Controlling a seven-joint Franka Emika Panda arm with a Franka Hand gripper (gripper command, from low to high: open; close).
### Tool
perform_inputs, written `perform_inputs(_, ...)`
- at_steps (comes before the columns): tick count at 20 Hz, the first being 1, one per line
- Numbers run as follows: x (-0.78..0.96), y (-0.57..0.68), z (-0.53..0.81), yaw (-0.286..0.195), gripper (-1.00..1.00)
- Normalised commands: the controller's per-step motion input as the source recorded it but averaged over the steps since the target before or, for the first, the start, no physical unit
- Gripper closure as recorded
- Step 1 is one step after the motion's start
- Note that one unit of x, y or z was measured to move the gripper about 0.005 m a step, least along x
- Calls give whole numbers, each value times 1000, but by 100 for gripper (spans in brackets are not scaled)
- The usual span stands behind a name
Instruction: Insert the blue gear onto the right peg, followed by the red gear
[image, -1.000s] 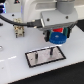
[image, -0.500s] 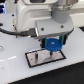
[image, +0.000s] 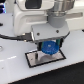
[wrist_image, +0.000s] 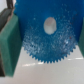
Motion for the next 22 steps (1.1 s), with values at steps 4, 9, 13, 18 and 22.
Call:
perform_inputs(4, 56, 161, 374, 0, 100)
perform_inputs(9, 264, 38, 44, 0, 100)
perform_inputs(13, 232, -152, -89, 0, 100)
perform_inputs(18, 280, -4, -119, 0, 100)
perform_inputs(22, 311, 62, -102, 0, 100)
